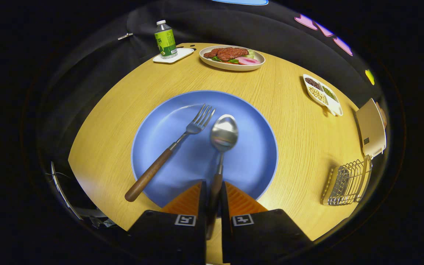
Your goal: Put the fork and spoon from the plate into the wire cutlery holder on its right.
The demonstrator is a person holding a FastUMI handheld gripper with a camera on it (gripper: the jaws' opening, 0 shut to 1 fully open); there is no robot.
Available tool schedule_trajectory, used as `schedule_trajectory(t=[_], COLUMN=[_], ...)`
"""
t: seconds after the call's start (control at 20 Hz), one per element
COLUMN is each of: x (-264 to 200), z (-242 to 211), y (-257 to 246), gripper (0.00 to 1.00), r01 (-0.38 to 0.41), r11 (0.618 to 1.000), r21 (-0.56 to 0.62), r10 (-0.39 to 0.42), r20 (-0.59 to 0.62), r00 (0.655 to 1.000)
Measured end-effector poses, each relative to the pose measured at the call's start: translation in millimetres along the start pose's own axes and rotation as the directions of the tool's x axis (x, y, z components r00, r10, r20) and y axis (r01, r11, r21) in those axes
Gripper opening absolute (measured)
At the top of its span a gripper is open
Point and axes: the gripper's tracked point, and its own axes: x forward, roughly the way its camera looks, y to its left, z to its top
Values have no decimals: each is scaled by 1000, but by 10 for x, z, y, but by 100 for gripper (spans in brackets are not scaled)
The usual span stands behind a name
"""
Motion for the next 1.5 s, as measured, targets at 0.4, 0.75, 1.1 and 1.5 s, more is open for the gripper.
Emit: schedule_trajectory(t=[0.4,0.75,1.1,1.5], x=[-298,-1216,-1905,-1950], z=[-49,18,19,-325], y=[-77,-564,-1531,-2459], gripper=[8,8,8,8], r01=[-140,-141,-70,20], r11=[990,990,997,999], r21=[32,-24,22,-25], r10=[141,141,68,-24], r20=[-40,16,47,-137], r00=[989,990,997,990])
